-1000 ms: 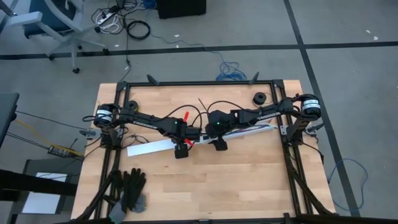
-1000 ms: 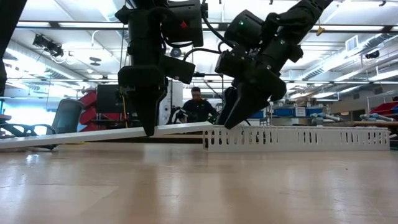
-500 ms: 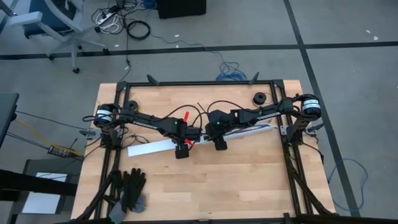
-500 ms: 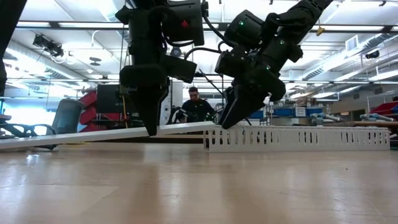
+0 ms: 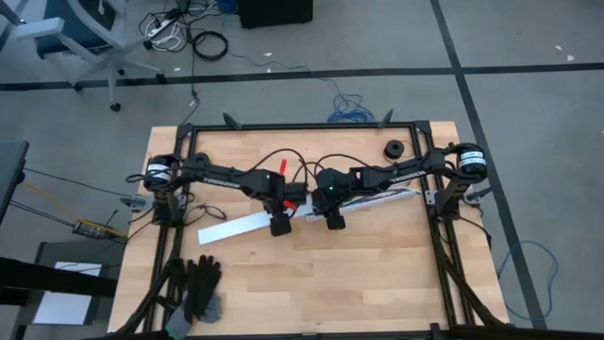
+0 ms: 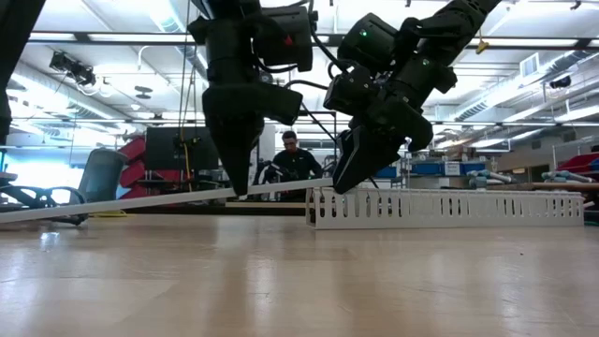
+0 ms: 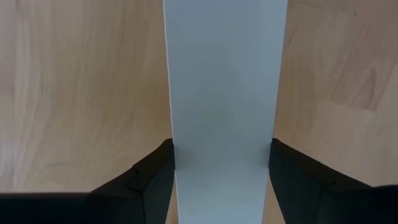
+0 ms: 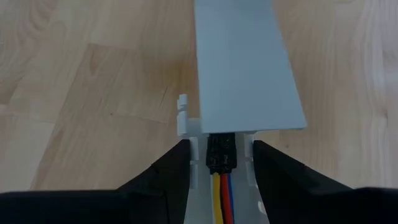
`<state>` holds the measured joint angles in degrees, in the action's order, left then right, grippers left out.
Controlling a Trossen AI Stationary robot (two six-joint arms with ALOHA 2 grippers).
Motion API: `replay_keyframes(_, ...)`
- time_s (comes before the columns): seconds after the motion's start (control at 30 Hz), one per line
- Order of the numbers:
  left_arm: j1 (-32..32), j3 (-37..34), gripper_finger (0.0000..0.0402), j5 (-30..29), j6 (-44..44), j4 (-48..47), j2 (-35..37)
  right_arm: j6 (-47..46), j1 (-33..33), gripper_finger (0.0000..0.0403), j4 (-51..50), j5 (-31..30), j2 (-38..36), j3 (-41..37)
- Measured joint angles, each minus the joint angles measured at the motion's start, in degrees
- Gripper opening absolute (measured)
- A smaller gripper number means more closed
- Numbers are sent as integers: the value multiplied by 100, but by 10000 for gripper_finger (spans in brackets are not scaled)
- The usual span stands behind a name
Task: Ziptie cables
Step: Close the white cable duct
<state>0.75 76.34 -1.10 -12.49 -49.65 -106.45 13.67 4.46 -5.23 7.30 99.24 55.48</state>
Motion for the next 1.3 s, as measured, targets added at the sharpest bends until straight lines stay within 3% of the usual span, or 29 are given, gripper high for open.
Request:
replay_keyframes(0.63, -41, 11, 209, 247, -15, 66, -190, 0, 60, 152, 72, -14, 9, -4)
replay_keyframes(1.3, -43, 15, 210, 91, 13, 74, -240, 0, 64, 152, 81, -16, 9, -4)
